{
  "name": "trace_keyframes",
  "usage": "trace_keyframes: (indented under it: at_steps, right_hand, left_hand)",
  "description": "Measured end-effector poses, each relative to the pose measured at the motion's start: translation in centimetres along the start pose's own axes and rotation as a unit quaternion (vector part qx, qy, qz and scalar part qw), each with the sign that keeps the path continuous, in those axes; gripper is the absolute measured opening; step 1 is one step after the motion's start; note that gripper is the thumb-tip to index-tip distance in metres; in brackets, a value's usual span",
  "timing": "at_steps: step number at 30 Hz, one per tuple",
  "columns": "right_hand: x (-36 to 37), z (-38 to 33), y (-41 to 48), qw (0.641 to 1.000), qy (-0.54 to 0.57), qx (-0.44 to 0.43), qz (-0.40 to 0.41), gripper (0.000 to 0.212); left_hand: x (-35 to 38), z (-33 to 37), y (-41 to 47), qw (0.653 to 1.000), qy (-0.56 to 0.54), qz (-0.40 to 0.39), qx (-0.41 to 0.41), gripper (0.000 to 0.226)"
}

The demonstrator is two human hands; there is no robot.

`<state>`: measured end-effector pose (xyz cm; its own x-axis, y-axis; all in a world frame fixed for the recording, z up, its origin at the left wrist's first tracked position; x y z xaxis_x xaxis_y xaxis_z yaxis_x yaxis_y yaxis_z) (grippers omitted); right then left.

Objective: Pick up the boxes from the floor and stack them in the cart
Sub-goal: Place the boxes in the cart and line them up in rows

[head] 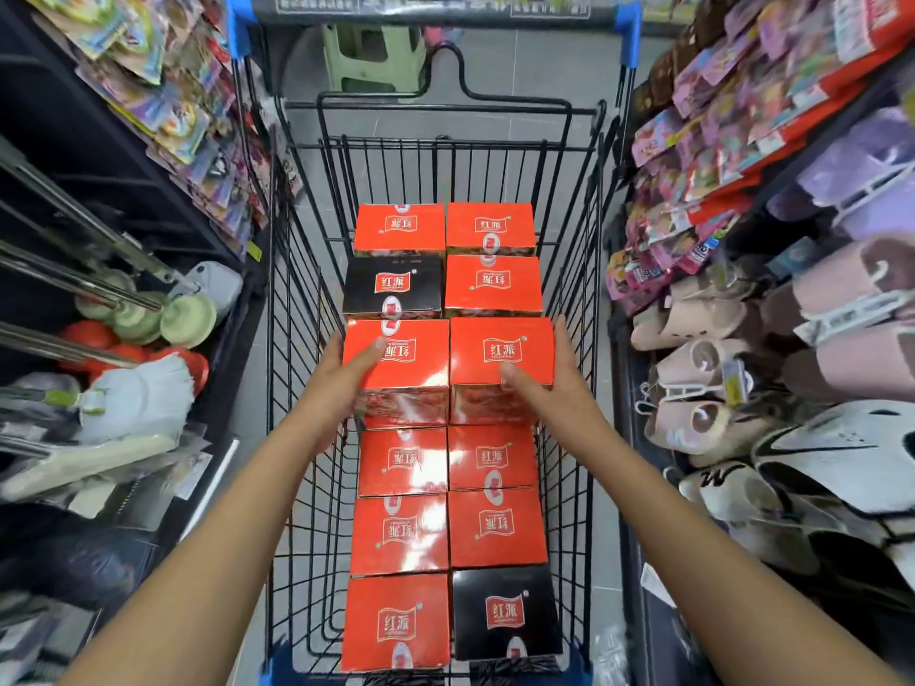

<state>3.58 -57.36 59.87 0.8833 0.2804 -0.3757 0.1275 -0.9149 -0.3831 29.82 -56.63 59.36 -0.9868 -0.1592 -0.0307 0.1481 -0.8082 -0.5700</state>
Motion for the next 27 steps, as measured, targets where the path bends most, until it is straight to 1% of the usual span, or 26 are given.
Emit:
trace_keyframes:
  at_steps: [2,3,4,6,7,9,10,12,13,15,17,20,21,23,25,27]
  right_hand:
    - [-0.8,-0.5,1.1,0.998,0.058,0.025,0.005,0.111]
    - [-1.3,-1.2,1.7,0.996,0.082,0.033,0.015,0.106]
    - [-1.8,-1.9,2.3,0.994,0.100,0.041,0.027,0.100]
    - [-2.5,-3.1,3.9,0.988,0.140,0.051,0.045,0.088]
    - [-2.5,-3.5,4.7,0.984,0.160,0.058,0.045,0.085]
    - [-2.3,-3.7,5.9,0.978,0.190,0.078,0.032,0.080]
    - [-2.0,-3.7,6.2,0.976,0.199,0.085,0.024,0.067]
    - [-1.5,-3.8,6.6,0.974,0.208,0.092,0.012,0.033]
    - [-1.5,-3.6,6.7,0.970,0.220,0.099,0.015,0.027]
    - [-1.6,-3.5,6.8,0.962,0.248,0.110,0.022,0.029]
    - [-1.8,-3.3,6.9,0.959,0.257,0.111,0.034,0.027]
    - [-1.9,-3.5,7.1,0.970,0.218,0.097,0.047,0.024]
    - [-1.8,-3.6,7.1,0.976,0.195,0.089,0.046,0.024]
    - [-1.4,-3.6,7.1,0.984,0.156,0.076,0.038,0.021]
    - [-1.4,-3.5,7.0,0.984,0.153,0.083,0.034,0.021]
    - [-1.8,-3.5,7.3,0.981,0.162,0.099,0.039,0.026]
  left_hand:
    - [-0.4,0.7,0.7,1.000,-0.026,0.012,-0.003,0.101]
    - [-0.7,1.0,1.2,0.999,-0.028,0.021,0.009,0.106]
    - [-0.8,1.5,1.6,0.999,-0.035,0.027,0.024,0.105]
    - [-0.7,2.4,2.4,0.998,-0.052,0.023,0.028,0.084]
    - [-0.5,2.7,2.8,0.998,-0.058,0.019,0.020,0.073]
    - [-0.1,3.0,3.2,0.998,-0.056,0.024,0.005,0.057]
    - [-0.1,3.0,3.4,0.998,-0.053,0.033,0.003,0.050]
    - [0.1,3.1,3.6,0.997,-0.057,0.045,0.001,0.040]
    - [0.1,2.9,3.7,0.997,-0.061,0.047,0.000,0.037]
    - [0.2,2.8,3.7,0.997,-0.070,0.039,-0.002,0.035]
    - [0.3,2.7,3.7,0.998,-0.063,0.031,0.001,0.037]
    - [0.5,2.5,3.9,0.998,-0.045,0.034,0.010,0.035]
    - [0.5,2.5,3.9,0.998,-0.043,0.038,0.014,0.031]
    - [0.6,2.5,3.8,0.998,-0.045,0.042,0.019,0.032]
    - [0.4,2.5,3.9,0.998,-0.049,0.041,0.014,0.035]
    - [0.0,2.7,4.3,0.997,-0.060,0.044,0.004,0.034]
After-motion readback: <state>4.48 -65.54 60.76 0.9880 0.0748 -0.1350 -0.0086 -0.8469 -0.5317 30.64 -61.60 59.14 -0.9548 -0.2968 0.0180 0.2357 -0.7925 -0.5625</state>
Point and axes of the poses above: each hand's wrist, its own y-axis towards the middle knuckle, its own x-axis out of the palm, z = x × y, the point moved 2 cm from there along y, towards the middle knuckle, and after that the axes turned 4 degrees about -y, right-handed, at the moved point
